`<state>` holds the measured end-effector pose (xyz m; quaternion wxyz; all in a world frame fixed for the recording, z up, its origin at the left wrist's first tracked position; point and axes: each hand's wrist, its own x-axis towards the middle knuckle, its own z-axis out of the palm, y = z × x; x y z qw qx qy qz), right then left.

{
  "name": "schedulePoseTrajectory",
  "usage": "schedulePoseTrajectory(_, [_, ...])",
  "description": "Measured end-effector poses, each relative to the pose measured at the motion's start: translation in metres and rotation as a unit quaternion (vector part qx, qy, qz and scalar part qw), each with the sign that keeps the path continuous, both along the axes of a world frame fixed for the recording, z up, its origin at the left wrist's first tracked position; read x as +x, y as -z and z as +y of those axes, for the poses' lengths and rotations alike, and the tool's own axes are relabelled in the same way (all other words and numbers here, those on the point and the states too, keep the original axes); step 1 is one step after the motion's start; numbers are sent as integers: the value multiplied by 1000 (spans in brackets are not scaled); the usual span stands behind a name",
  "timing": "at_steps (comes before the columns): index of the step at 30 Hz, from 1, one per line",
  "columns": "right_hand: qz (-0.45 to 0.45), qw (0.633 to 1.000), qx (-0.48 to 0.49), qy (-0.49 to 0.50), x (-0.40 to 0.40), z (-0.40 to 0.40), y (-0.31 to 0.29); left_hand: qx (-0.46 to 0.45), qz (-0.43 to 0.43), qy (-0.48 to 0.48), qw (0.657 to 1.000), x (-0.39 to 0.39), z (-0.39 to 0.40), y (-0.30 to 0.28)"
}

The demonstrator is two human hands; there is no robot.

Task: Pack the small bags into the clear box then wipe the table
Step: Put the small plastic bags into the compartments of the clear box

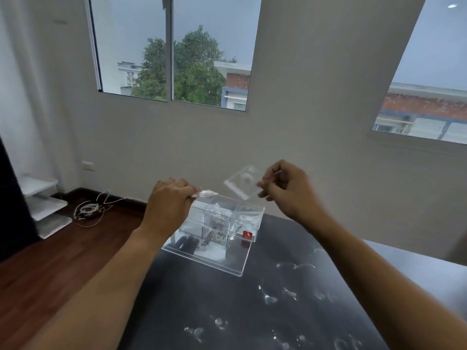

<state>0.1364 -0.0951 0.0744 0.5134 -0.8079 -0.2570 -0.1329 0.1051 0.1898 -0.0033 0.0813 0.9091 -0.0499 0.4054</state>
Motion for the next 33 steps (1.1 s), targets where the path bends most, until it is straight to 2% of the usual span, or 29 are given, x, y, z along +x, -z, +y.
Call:
schedulePoseTrajectory(4, [15,1000,-13,-4,10,30,16,-46,8,2,999,-4,1,4])
schedulePoseTrajectory(8, [-80,988,-119,57,15,44,31,-64,39,6,997,-1,1,11])
schedulePoseTrajectory(11, [-173,959,-214,69,17,52,39,-45,64,1,997,3,1,14])
schedulePoseTrajectory(15, [-217,912,-341,64,16,58,48,-17,93,24,995,3,-1,15])
schedulePoseTrajectory(17, [-247,893,-374,39,17,61,49,-13,104,34,994,1,-2,14])
schedulePoseTrajectory(19, [-228,890,-395,0,19,64,51,-6,111,38,993,1,-2,15])
schedulePoseTrajectory(22, [-146,883,-444,-34,22,69,53,11,118,38,992,2,-1,18])
schedulePoseTrajectory(25, [-108,921,-370,-45,26,71,53,14,102,33,994,5,0,20])
schedulePoseTrajectory(28, [-113,955,-274,-20,27,69,46,-23,70,60,995,7,3,21])
schedulePoseTrajectory(33, [-189,953,-235,0,27,68,34,-130,32,101,986,2,3,12])
